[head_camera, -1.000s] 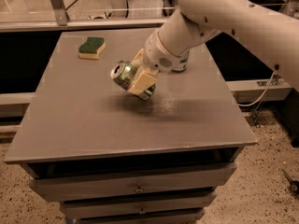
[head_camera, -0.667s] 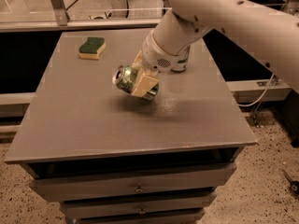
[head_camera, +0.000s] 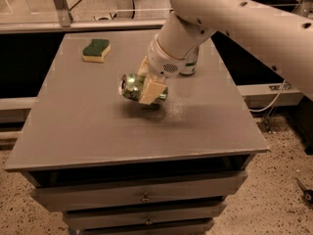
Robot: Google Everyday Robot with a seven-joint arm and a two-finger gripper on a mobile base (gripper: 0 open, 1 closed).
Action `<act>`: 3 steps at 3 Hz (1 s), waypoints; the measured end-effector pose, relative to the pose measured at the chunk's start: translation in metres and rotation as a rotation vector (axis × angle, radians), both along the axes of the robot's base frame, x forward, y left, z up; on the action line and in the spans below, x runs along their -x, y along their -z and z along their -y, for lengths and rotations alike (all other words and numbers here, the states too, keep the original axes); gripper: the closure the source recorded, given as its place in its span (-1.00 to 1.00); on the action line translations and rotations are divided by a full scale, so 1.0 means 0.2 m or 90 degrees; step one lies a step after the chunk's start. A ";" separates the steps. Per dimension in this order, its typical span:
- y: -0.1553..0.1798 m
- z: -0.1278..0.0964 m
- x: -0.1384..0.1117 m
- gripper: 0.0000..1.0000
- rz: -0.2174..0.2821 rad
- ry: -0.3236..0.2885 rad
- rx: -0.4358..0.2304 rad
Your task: Knock green can over
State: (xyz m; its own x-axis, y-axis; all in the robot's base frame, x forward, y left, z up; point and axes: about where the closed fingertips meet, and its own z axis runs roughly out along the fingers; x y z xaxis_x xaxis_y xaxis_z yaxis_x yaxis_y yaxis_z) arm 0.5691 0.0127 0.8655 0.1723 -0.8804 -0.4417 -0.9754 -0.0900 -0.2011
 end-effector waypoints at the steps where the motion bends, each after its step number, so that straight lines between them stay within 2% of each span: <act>1: 0.01 -0.03 0.03 -0.62 -0.007 -0.020 0.004; 2: -0.02 -0.07 0.06 -1.00 -0.008 -0.046 -0.001; 3: -0.05 -0.09 0.08 -1.00 -0.008 -0.058 -0.011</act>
Offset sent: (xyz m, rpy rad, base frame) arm -0.0180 0.0216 0.0126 0.0198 0.0113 0.1154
